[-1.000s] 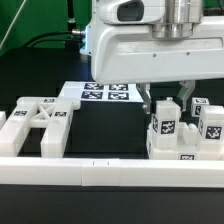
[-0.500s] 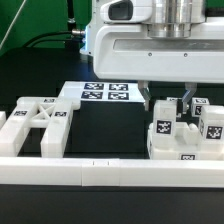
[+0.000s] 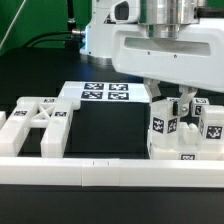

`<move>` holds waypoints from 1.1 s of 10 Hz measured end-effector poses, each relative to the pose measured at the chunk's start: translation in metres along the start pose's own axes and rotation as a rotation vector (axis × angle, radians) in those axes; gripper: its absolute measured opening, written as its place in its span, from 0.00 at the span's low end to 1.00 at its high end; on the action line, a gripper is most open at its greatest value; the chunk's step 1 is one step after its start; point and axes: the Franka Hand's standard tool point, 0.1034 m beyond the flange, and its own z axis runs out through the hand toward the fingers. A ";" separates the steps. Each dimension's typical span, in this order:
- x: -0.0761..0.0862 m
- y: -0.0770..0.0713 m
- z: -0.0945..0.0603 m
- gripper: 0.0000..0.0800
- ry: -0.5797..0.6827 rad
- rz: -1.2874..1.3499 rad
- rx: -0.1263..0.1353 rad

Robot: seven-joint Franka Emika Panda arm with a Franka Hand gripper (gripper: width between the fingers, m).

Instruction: Assemble chair

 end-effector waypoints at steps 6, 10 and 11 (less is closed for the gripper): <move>0.000 -0.001 0.000 0.58 -0.011 0.169 0.008; 0.002 0.000 0.000 0.80 -0.004 -0.200 0.013; 0.002 0.000 0.001 0.81 -0.004 -0.320 0.011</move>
Offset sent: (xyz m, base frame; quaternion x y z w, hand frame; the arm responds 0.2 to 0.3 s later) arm 0.0000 0.0000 0.0000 0.0000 0.0000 0.1296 0.9916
